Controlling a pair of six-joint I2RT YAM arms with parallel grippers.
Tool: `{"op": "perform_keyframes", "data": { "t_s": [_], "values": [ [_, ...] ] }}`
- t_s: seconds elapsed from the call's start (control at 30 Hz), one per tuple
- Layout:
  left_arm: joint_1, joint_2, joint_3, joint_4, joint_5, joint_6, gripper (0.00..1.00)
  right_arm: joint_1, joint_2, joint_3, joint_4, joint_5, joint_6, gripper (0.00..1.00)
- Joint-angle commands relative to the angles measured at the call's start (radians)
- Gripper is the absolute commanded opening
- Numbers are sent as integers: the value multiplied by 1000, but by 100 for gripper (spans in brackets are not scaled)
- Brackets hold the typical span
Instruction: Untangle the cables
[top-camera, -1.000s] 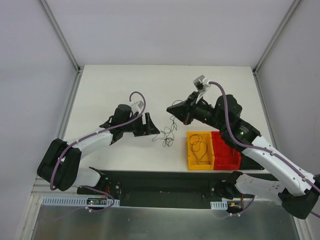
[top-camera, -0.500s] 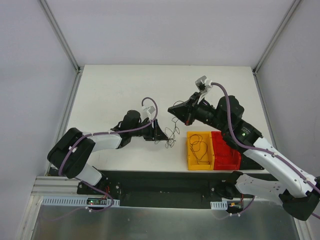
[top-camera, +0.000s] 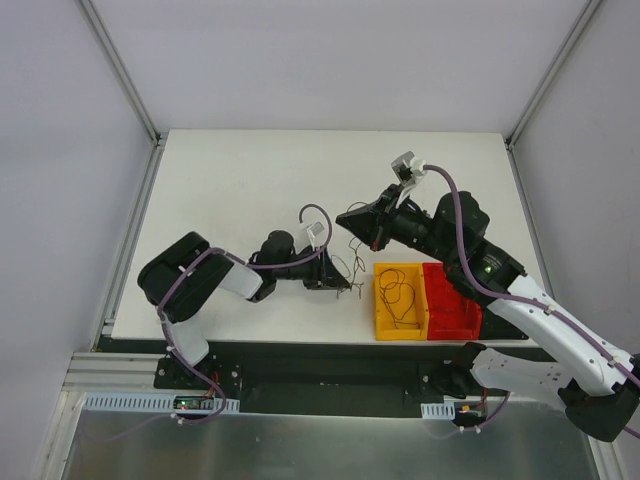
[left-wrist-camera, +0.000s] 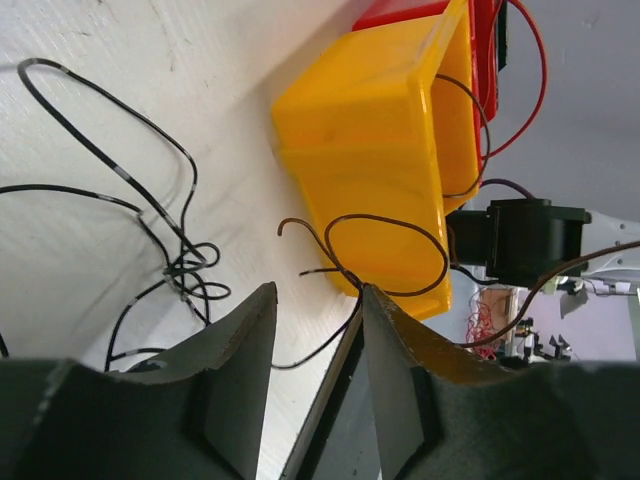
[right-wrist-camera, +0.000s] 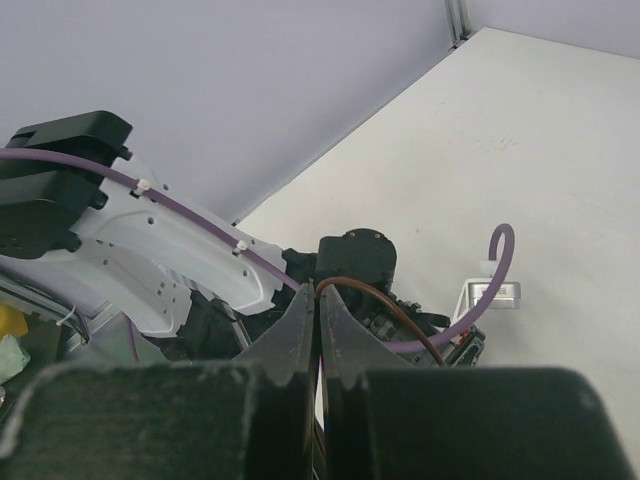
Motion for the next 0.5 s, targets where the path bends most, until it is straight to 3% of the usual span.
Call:
{"op": "perform_keyframes", "data": {
  "t_s": [0.0, 0.1, 0.17, 0.23, 0.33, 0.47],
  "values": [
    [-19, 72, 2, 213, 42, -97, 35, -2, -25, 2, 22, 10, 11, 0],
    [-21, 109, -9, 259, 49, -120, 25, -2, -29, -1, 20, 18, 7, 0],
    [-21, 129, -18, 268, 54, -125, 24, -3, -34, -1, -4, 28, -1, 0],
    [-20, 139, -37, 242, 45, -119, 26, -5, -35, 19, -24, 41, -16, 0],
    [-18, 158, -60, 190, 25, -105, 38, -5, -37, 67, -50, 58, -48, 1],
    [2, 173, -98, 210, 11, -94, 42, -10, -23, 183, -92, 77, -98, 0]
  ]
}}
